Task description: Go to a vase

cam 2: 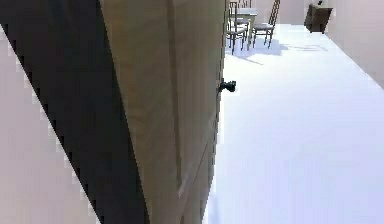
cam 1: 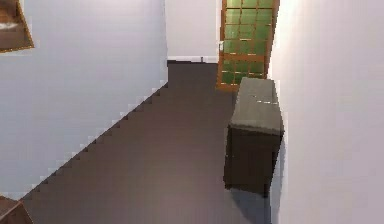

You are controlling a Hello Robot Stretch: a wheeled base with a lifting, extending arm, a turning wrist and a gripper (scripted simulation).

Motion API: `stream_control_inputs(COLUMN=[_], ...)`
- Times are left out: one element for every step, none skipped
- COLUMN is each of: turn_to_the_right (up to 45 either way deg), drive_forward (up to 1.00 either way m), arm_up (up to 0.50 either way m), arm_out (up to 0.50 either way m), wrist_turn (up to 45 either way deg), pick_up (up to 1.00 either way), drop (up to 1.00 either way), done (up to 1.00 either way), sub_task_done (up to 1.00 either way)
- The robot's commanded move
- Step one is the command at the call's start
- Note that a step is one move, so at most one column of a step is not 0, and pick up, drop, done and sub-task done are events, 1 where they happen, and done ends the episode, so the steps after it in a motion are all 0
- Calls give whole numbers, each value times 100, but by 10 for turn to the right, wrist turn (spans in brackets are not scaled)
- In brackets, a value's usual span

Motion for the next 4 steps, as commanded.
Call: stream_control_inputs(turn_to_the_right=[0, 60, 0, 0], drive_forward=[100, 0, 30, 100], arm_up=[0, 0, 0, 0], arm_out=[0, 0, 0, 0], wrist_turn=[0, 0, 0, 0], pick_up=[0, 0, 0, 0], drop=[0, 0, 0, 0], done=[0, 0, 0, 0], sub_task_done=[0, 0, 0, 0])
